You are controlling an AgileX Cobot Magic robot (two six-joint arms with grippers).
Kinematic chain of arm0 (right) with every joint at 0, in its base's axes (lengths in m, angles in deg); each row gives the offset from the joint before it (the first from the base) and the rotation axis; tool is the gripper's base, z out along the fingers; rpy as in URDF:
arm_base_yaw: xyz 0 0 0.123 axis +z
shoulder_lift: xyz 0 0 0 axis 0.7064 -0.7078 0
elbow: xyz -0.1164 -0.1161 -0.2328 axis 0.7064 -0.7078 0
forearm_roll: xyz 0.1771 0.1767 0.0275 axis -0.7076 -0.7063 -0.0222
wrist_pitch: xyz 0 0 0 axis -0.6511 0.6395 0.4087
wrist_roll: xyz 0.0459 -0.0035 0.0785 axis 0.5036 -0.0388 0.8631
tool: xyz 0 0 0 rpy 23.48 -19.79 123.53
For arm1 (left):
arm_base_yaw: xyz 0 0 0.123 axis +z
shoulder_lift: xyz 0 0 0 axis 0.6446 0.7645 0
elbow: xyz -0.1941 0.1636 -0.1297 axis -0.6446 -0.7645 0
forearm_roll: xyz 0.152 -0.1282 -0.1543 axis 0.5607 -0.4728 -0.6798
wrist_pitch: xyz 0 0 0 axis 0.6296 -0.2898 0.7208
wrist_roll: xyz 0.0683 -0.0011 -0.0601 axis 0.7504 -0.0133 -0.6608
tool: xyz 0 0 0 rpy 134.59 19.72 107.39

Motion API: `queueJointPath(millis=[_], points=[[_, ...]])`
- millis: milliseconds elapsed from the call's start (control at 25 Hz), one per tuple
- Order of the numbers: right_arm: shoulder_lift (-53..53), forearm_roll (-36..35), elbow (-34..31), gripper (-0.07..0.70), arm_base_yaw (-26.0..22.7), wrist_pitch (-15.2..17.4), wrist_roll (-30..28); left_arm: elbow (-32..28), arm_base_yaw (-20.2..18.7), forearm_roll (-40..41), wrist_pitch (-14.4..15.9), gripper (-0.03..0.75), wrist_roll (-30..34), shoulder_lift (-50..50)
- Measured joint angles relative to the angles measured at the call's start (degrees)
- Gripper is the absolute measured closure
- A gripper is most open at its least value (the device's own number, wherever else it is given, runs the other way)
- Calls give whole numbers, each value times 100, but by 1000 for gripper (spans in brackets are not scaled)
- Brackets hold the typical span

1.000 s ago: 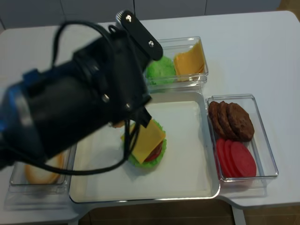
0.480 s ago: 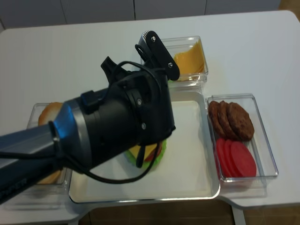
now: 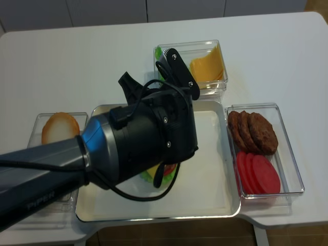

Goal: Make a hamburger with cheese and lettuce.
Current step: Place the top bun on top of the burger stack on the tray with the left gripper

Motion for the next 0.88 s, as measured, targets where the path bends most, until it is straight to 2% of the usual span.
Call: queueJointPath(millis=[880], points=[[0,0,0,185,0,0,0,0,-12,166,-13,547,-181,118]])
